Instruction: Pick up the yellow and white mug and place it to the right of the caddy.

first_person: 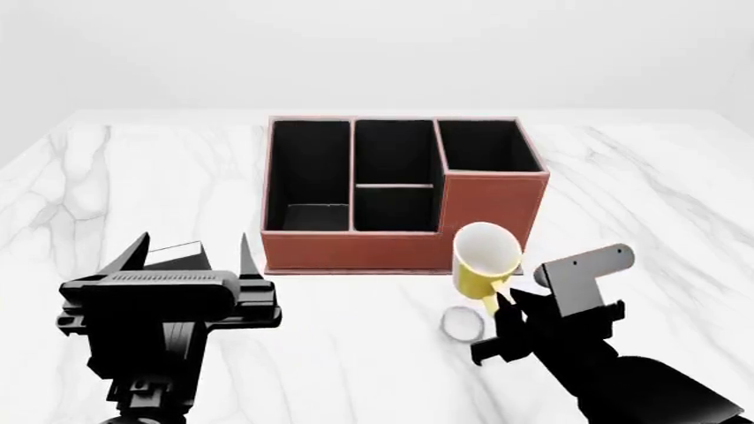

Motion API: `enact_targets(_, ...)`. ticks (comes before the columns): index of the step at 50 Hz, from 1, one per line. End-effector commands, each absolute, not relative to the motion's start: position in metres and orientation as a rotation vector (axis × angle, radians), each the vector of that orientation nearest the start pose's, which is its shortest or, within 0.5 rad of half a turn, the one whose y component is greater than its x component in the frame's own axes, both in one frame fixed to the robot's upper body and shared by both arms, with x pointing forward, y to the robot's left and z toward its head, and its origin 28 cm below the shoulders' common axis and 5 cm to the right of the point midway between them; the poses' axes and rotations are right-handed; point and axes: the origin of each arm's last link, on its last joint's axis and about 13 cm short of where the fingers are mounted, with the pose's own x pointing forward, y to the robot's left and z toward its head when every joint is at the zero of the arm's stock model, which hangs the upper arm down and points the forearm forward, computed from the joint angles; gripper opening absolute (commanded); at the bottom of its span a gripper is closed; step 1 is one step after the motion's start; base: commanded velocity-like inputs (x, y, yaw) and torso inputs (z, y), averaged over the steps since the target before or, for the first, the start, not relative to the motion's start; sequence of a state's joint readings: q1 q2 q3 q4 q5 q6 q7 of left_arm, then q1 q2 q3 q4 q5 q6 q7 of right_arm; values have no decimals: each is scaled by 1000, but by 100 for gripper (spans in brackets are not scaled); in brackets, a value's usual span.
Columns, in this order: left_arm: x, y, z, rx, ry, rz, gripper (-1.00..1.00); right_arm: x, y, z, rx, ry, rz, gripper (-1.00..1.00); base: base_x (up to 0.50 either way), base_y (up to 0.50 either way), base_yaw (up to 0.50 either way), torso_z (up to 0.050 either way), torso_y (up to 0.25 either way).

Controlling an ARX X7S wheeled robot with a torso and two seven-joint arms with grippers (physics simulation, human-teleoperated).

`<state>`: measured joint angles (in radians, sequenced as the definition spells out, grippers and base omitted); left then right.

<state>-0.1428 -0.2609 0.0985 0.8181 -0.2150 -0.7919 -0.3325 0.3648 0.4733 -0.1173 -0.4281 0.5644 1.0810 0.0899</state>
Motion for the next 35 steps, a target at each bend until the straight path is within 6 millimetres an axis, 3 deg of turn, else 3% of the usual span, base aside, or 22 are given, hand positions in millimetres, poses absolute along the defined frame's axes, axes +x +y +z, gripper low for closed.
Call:
enact_targets(1, 194, 215, 150, 105, -147, 86, 100, 231, -175, 128, -127, 364, 76, -100, 0, 0, 0, 0, 0)
enact_targets(14, 194, 214, 151, 103, -147, 83, 100, 234, -194, 129, -73, 378, -118, -100, 0, 0, 0, 0, 1)
enact_targets(35, 193, 215, 150, 103, -146, 89, 100, 250, -203, 127, -66, 370, -260, -100, 0, 0, 0, 0, 0)
